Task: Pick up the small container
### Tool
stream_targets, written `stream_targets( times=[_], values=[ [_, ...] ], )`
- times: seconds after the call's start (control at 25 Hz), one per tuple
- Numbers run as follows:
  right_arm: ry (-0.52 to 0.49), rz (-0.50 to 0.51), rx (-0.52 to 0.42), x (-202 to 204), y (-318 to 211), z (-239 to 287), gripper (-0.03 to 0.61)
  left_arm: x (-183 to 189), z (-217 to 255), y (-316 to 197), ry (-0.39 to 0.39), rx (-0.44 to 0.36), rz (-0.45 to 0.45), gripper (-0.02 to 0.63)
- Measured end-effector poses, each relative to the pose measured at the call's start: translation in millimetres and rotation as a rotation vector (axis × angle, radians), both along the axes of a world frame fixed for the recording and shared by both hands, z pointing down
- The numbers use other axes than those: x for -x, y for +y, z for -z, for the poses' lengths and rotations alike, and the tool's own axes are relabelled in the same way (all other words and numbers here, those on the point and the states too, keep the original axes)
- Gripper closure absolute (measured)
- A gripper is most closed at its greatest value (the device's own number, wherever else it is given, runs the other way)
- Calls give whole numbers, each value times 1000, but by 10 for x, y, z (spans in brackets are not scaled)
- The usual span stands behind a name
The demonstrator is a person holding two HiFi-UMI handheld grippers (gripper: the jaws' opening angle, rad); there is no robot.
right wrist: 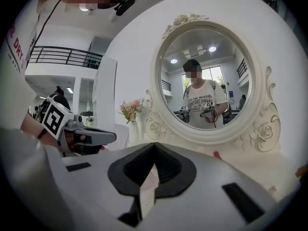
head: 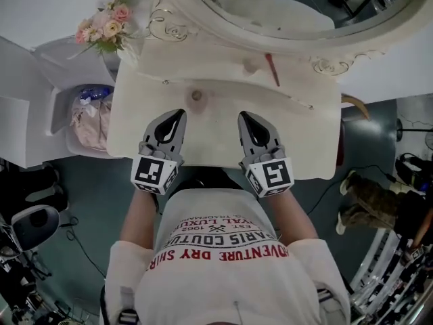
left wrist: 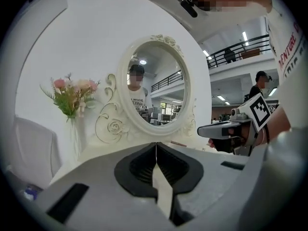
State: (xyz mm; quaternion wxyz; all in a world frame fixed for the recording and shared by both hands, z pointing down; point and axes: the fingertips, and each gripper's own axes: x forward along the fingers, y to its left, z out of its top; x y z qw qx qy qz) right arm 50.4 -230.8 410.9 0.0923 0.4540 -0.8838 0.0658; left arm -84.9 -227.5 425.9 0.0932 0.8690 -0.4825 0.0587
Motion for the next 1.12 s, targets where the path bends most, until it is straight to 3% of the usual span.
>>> stream_targets(
  times=[0.16,0.6,0.76,1.12],
  values=[
    [-1,55,33,22,-197,-221,580,-99,-284,-177,-14,39,-23,601],
    [0,96,98,103,-556,-689,580,-291,-1094,-565,-102,172,-62,377],
    [4,87,101,68,-683,-773,580,-331,-1221,-710,-133,161,-75,371],
    [11,36,116,-197,-866,-890,580,-453,-1394,-868,-109,156,-107,390]
  ],
)
